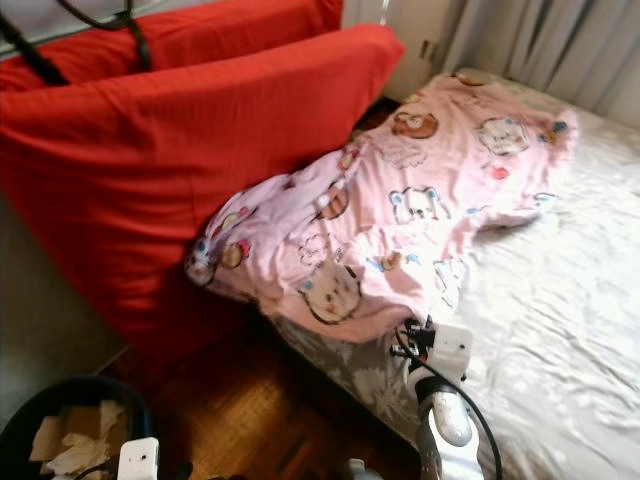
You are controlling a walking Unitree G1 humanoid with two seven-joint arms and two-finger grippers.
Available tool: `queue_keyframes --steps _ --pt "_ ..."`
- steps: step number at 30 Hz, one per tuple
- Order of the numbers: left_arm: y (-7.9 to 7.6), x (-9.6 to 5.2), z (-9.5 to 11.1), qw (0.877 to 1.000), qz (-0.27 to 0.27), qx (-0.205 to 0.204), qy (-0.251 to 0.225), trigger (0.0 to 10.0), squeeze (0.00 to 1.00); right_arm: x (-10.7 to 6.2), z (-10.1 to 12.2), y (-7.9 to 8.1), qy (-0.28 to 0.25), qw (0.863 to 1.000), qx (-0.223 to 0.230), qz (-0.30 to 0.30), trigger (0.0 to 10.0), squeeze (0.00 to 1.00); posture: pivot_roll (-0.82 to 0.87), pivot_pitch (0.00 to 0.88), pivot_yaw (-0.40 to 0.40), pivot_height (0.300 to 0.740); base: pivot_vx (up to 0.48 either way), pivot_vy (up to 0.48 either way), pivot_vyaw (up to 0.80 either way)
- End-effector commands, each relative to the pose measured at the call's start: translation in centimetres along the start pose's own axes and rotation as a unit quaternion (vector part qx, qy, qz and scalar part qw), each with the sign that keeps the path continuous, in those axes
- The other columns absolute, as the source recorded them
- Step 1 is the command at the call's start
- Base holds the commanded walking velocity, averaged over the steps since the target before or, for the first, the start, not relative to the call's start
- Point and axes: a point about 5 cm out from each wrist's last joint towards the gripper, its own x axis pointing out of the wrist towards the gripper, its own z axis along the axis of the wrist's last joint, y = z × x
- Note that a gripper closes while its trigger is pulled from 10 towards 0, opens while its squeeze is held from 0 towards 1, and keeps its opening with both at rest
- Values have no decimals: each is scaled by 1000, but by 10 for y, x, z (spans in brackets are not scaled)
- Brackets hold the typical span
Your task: Clean up the room
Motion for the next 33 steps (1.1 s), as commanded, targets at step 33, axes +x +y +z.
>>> queue_keyframes --steps 33 --pt "0 -3 -10 1000 2 3 19 10000 0 -9 -7 -34 36 997 -53 -53 10000 0 -80 179 -29 736 -115 0 0"
